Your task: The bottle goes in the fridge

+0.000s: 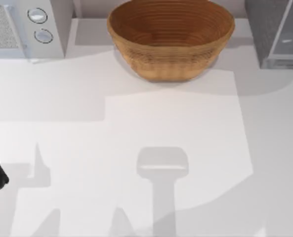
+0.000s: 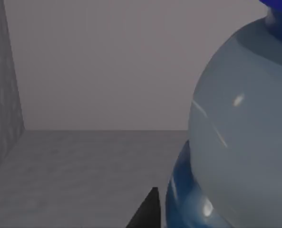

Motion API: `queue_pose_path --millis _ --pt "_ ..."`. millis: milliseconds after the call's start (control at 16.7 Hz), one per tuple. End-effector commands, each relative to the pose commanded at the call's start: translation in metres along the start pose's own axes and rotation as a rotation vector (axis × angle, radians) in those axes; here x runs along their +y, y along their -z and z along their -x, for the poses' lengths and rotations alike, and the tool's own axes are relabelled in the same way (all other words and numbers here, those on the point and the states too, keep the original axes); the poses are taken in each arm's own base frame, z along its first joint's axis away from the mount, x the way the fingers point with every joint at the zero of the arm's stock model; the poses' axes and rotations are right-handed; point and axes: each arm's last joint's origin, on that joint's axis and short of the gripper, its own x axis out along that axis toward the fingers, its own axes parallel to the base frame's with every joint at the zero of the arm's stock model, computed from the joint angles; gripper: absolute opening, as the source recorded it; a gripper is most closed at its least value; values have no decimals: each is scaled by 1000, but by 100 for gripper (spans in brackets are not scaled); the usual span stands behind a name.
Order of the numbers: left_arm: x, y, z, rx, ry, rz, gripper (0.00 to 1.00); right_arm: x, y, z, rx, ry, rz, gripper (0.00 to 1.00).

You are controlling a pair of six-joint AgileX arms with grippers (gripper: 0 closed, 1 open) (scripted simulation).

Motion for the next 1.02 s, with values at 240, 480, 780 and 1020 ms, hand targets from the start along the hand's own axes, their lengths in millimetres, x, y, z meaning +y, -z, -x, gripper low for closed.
queue_pose_path --millis 240,480,780,1020 --pt "0 0 0 0 0 0 100 -2 -9 -47 -29 0 8 1" --pt "0 0 0 0 0 0 100 0 -7 -73 -15 -3 4 1" --pt "0 0 0 0 0 0 100 1 -7 -75 -13 -3 3 8" --pt "0 0 0 0 0 0 100 1 -7 -75 -13 -3 3 38"
